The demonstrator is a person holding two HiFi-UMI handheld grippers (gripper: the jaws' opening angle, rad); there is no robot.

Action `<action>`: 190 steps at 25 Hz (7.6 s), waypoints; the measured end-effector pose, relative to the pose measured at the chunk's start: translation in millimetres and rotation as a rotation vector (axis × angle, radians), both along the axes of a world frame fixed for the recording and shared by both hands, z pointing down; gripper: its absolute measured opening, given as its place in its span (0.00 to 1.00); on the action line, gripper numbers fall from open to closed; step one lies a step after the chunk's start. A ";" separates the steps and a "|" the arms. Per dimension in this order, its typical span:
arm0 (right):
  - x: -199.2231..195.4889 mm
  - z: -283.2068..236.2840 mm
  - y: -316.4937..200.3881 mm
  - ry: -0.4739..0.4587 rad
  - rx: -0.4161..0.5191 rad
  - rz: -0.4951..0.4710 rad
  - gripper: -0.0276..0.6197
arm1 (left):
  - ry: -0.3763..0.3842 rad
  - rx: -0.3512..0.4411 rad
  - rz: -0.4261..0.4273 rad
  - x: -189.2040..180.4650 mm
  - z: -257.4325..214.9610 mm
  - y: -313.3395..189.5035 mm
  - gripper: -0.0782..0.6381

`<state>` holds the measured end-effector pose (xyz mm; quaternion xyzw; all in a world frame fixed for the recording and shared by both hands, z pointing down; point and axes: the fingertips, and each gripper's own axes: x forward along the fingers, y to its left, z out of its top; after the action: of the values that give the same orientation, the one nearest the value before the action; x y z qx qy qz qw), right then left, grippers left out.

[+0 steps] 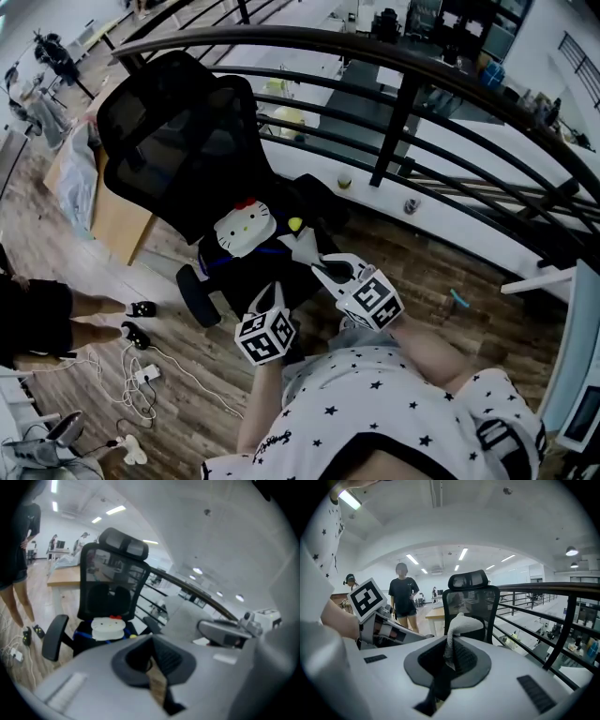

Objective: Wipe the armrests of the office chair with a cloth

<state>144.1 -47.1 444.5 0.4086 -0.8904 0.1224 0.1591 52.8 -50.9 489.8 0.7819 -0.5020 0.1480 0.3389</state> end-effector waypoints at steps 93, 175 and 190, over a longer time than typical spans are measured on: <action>94.8 259.7 -322.1 0.421 -0.246 -0.159 0.08 | 0.011 -0.321 -0.006 85.9 146.9 -170.5 0.12; 135.7 264.5 -119.3 0.478 -0.393 -0.139 0.08 | -0.016 -0.212 0.112 127.2 101.7 -83.7 0.12; 146.0 198.0 -90.5 0.320 -0.303 0.027 0.08 | -0.012 -0.147 0.062 114.9 75.8 -61.2 0.12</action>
<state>290.2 -137.6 642.6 0.4062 -0.8196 0.1906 0.3563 167.7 -112.1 565.6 0.7693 -0.4673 0.1996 0.3873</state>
